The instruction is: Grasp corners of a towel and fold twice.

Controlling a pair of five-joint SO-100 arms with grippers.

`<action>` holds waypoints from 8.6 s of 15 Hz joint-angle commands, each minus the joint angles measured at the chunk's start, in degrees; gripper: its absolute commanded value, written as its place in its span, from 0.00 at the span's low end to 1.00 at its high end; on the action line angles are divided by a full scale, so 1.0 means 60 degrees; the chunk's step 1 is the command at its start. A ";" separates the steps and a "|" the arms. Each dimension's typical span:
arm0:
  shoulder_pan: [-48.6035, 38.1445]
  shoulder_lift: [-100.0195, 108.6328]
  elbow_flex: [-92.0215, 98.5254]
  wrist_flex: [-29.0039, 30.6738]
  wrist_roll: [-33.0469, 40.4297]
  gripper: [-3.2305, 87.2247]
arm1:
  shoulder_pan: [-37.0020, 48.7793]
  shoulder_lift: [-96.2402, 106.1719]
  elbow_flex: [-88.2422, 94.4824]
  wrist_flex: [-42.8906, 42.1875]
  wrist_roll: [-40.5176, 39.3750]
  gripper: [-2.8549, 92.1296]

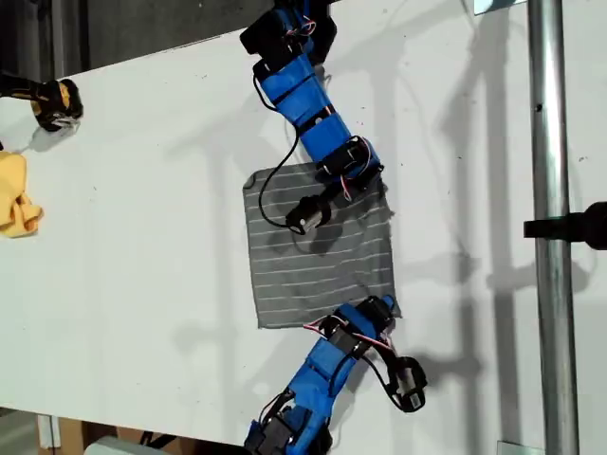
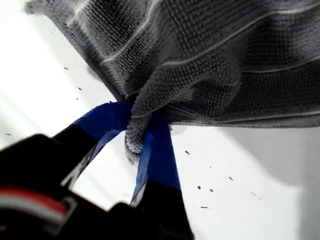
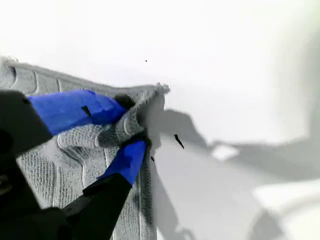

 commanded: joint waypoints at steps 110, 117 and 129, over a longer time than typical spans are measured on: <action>-0.6313 2.3188 1.6553 -0.1304 0.2197 0.22 | 0.8599 0.7749 0.8613 -0.4453 -0.0366 0.50; -0.6387 2.3188 1.6582 -0.1143 0.2153 0.22 | 0.8335 0.4204 0.5684 -0.4585 -0.0908 0.42; -0.6533 2.3188 1.6582 -0.0981 0.2212 0.21 | 0.8628 0.7881 0.8159 -0.2754 -0.0732 0.03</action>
